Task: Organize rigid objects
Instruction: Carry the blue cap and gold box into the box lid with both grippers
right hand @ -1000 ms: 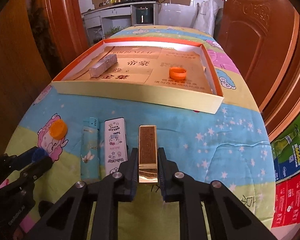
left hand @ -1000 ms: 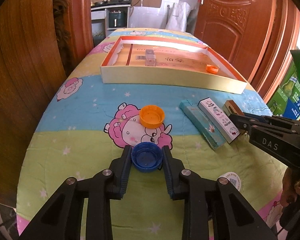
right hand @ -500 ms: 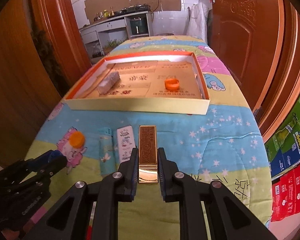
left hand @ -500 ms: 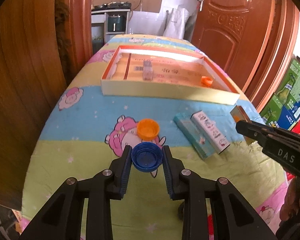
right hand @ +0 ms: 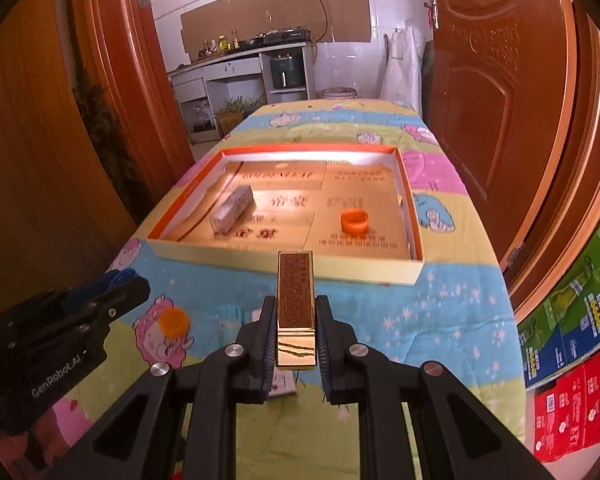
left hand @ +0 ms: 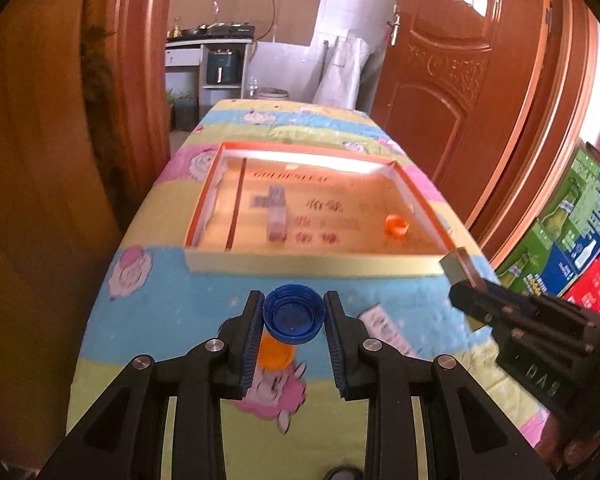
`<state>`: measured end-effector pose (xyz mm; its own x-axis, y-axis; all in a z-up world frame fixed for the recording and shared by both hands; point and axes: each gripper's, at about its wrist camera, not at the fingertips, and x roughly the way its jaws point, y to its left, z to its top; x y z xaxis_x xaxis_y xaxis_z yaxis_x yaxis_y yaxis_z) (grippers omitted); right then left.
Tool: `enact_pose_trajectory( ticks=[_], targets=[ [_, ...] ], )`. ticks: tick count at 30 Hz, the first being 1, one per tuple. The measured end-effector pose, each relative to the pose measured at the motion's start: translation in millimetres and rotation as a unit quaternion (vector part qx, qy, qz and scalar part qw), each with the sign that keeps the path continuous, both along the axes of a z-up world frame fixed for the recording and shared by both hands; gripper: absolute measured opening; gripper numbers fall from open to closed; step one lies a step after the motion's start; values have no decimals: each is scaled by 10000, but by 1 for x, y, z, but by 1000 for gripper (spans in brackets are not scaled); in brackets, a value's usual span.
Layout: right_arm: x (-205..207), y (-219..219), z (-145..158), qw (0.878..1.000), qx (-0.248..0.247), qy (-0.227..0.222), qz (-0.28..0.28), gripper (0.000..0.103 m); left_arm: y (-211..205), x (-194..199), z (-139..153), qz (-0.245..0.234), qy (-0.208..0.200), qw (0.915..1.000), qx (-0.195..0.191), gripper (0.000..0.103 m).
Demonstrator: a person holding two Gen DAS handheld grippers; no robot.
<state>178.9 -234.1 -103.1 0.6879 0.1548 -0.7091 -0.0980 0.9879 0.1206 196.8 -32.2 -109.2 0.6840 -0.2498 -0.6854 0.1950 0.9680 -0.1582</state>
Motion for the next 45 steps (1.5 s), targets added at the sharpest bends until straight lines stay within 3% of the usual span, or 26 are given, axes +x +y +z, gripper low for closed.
enact_pose_trajectory(
  ticks=[9, 29, 38, 45],
  targets=[
    [28, -6, 9, 9999, 97, -38, -38, 18, -18, 46, 18, -16, 31, 9998, -203, 31],
    [84, -28, 5, 9974, 640, 127, -314, 18, -44, 103, 18, 46, 30, 10000, 58, 31],
    [113, -17, -4, 9975, 604, 292, -236, 18, -14, 137, 17, 301, 0, 9991, 314, 31],
    [137, -2, -22, 9971, 502, 538, -180, 18, 14, 168, -2, 426, 390, 9976, 390, 31]
  ],
)
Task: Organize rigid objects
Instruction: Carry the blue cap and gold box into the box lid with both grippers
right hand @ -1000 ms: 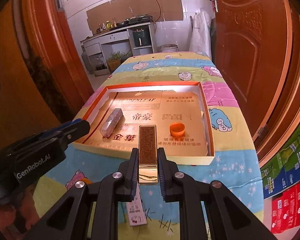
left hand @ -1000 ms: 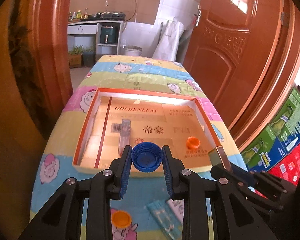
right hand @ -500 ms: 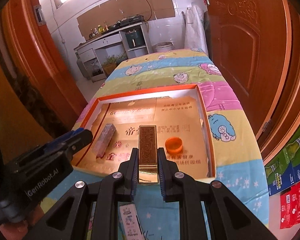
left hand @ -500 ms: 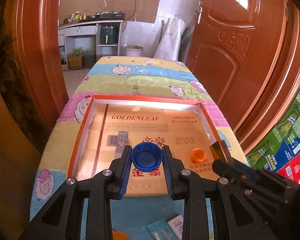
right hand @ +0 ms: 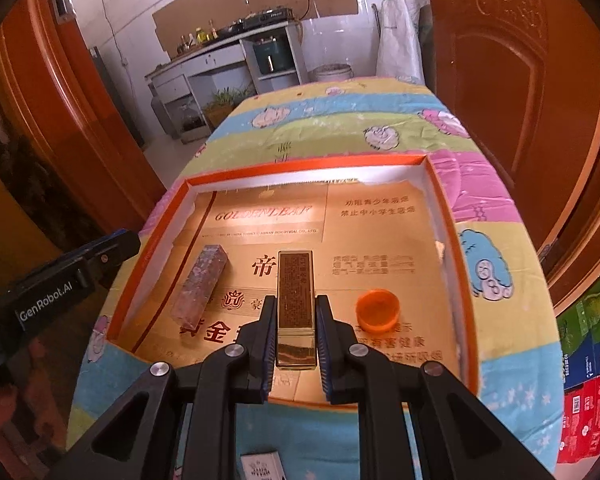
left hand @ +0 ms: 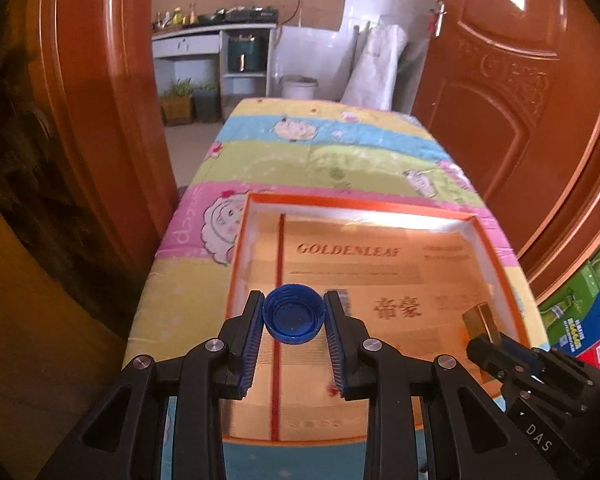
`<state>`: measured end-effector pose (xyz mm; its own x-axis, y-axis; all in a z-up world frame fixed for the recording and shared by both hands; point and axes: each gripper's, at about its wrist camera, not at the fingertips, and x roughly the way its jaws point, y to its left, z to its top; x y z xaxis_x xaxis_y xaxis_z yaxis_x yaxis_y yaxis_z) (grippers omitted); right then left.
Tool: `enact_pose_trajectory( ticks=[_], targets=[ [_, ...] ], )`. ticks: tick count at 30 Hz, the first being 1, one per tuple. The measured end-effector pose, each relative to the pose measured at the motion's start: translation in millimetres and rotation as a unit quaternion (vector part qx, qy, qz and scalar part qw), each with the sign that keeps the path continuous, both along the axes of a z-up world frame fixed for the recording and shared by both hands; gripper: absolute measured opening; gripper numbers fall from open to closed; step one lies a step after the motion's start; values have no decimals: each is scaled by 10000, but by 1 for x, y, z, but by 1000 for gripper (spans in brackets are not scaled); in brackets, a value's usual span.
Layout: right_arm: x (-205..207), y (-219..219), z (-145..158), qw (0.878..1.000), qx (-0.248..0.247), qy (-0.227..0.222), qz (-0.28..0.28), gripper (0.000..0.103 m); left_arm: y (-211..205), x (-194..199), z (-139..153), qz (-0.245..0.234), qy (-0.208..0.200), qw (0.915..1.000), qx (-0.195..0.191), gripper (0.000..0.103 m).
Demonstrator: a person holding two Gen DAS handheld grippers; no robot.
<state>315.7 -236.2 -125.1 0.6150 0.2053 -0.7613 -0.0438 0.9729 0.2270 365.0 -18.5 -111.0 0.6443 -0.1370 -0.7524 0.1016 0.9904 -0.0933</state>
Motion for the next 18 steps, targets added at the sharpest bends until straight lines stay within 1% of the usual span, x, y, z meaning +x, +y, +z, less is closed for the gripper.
enact_pose_trajectory(
  ticks=[5, 11, 18],
  targets=[
    [10, 7, -13, 9998, -131, 137, 18, 18, 2, 5, -18, 2, 108, 9998, 169, 31],
    [14, 8, -27, 9993, -230, 300, 0, 18, 4, 10, -36, 30, 235, 9994, 257, 31],
    [16, 6, -34, 9990, -260, 356, -15, 18, 2, 12, -48, 2, 310, 9990, 316, 31]
  ],
)
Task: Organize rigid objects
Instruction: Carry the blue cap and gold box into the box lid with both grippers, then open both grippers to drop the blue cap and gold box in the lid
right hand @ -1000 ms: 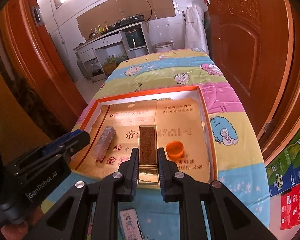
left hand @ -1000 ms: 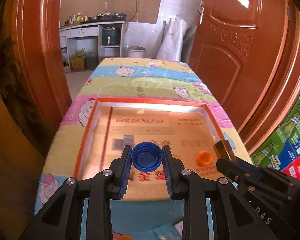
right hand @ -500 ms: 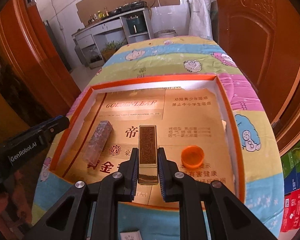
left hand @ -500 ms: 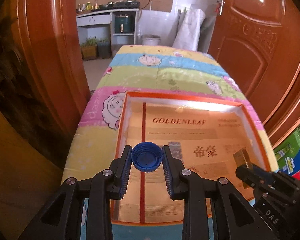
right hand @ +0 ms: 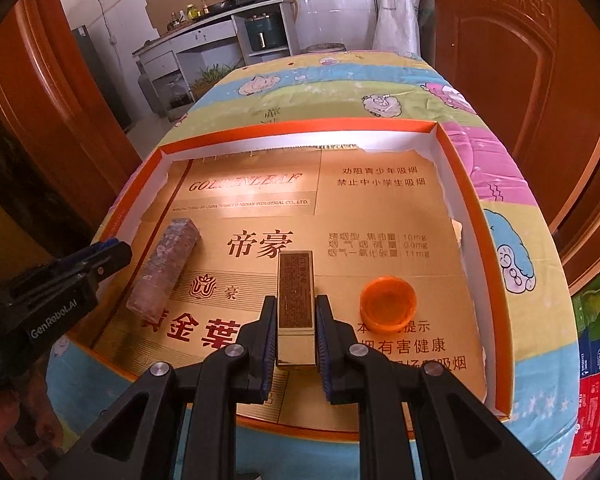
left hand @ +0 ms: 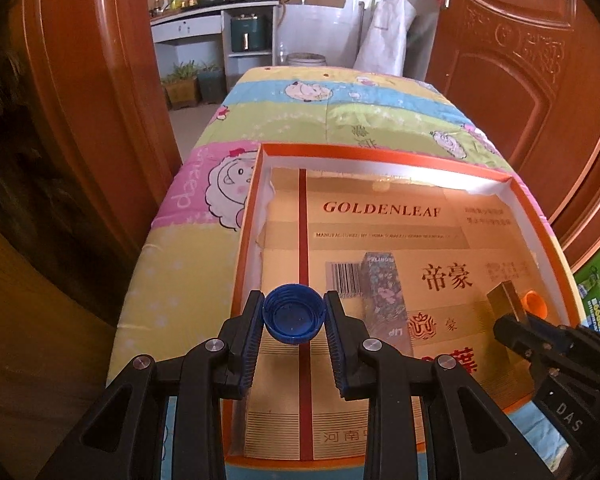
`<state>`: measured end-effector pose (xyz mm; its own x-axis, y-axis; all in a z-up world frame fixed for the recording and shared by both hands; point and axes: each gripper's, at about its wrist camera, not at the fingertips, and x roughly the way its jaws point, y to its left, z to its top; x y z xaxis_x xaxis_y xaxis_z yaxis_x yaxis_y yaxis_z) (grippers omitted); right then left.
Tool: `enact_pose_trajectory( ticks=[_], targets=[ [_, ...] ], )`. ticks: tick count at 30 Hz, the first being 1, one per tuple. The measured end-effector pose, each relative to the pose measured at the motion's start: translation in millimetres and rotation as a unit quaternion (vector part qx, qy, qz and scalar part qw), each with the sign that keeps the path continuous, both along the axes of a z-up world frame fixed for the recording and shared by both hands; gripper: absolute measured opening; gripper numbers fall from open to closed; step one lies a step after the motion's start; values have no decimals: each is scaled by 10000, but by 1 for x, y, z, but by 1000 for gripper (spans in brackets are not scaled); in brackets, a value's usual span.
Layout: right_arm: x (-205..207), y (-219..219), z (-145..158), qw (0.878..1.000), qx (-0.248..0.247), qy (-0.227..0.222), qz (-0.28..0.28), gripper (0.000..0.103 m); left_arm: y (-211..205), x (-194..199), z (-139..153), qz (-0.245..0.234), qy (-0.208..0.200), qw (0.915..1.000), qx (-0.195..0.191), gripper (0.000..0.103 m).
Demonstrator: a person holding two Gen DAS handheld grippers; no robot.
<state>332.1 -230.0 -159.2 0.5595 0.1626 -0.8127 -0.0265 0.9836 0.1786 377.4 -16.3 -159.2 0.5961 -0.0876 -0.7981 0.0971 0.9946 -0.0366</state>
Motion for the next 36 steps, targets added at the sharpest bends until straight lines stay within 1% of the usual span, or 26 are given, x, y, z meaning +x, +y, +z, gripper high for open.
enact_pose_trajectory(
  ticks=[7, 15, 22, 26, 27, 28, 29, 30, 31, 32, 33, 34, 36],
  targets=[
    [2, 1, -3, 10000, -85, -8, 3, 18, -4, 3, -7, -54, 42, 10000, 52, 31],
    [4, 5, -3, 9994, -327, -65, 52, 18, -11, 3, -16, -168, 105, 9997, 161, 31],
    [3, 6, -6, 9988, -465, -135, 61, 18, -14, 0, -18, -181, -49, 9996, 220, 31],
    [2, 4, -6, 9989, -447, -155, 21, 18, -14, -2, -19, -196, -132, 9995, 229, 32],
    [3, 4, -6, 9989, -451, -160, 15, 18, -14, -3, -19, -196, -145, 9994, 244, 33],
    [3, 4, -6, 9988, -469, -165, 7, 19, -15, -3, -18, -191, -164, 9993, 265, 37],
    [3, 5, -5, 9987, -472, -169, 16, 22, -14, -4, -17, -208, -195, 9994, 218, 39],
    [2, 5, -4, 9987, -483, -173, 17, 24, -14, -5, -16, -236, -215, 9994, 150, 45],
    [2, 6, -4, 9986, -498, -178, 11, 30, -14, -7, -15, -271, -256, 9993, 89, 52],
    [1, 6, -2, 9985, -510, -205, 13, 38, -14, -8, -13, -275, -307, 9991, 86, 56],
    [1, 6, 0, 9984, -513, -253, 17, 41, -15, -10, -11, -267, -385, 9988, 118, 59],
    [0, 7, 1, 9983, -513, -292, 18, 44, -16, -12, -8, -272, -454, 9985, 128, 60],
    [-1, 6, 4, 9981, -494, -367, 6, 44, -17, -15, -3, -247, -531, 9982, 162, 61]
  ],
)
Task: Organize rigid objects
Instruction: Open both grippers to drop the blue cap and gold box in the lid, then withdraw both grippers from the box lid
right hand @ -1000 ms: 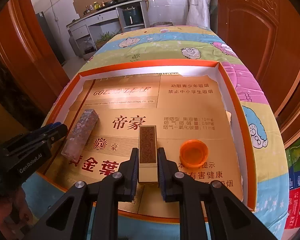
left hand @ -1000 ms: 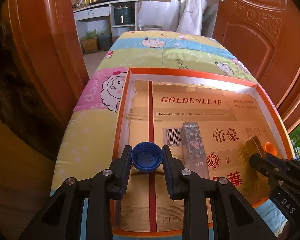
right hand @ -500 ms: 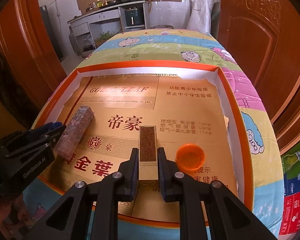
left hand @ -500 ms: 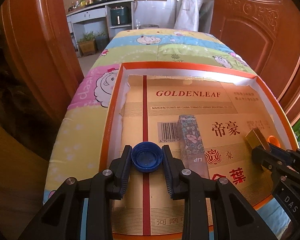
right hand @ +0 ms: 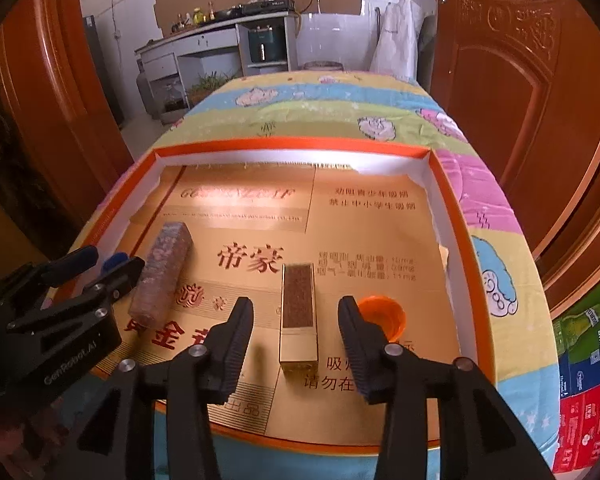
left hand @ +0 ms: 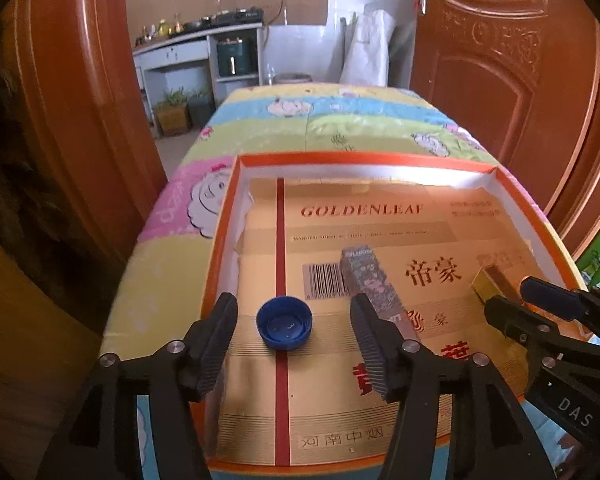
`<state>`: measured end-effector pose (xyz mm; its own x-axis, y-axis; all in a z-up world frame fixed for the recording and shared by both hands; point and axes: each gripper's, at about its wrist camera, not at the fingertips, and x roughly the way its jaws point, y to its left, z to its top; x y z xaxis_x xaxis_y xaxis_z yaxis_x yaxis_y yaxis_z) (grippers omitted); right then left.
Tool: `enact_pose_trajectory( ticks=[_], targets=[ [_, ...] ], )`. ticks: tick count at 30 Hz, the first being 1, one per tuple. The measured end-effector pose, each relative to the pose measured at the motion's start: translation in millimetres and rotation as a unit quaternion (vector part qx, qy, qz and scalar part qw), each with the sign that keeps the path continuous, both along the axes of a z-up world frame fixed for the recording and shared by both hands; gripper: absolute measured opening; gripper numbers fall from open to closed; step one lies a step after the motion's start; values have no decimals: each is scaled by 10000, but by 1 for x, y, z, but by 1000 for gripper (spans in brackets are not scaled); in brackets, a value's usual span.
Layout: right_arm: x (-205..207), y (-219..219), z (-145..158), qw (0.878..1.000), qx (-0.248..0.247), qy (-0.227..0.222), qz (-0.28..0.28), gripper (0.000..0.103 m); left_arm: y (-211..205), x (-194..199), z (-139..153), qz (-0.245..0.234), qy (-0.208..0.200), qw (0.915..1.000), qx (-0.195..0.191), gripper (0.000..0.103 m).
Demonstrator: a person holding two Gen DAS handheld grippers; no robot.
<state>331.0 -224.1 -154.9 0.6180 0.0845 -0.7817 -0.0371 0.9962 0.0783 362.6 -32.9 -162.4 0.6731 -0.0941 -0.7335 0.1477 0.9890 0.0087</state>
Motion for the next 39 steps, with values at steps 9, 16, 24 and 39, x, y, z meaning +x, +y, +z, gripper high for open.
enact_pose_trajectory(
  ticks=[9, 16, 24, 39],
  targets=[
    [-9, -4, 9, 9998, 121, -99, -81, 44, 8, -18, 19, 65, -168, 9996, -224, 61],
    [-37, -8, 25, 9994, 234, -247, -69, 44, 17, -47, 35, 100, -240, 9987, -436, 63],
    [-75, -13, 32, 9990, 340, -290, -28, 44, 28, -95, 46, 100, -298, 9978, -591, 63],
    [-114, -20, 48, 9968, 509, -568, -232, 44, 53, -146, 49, 264, -327, 9958, -817, 63]
  ],
)
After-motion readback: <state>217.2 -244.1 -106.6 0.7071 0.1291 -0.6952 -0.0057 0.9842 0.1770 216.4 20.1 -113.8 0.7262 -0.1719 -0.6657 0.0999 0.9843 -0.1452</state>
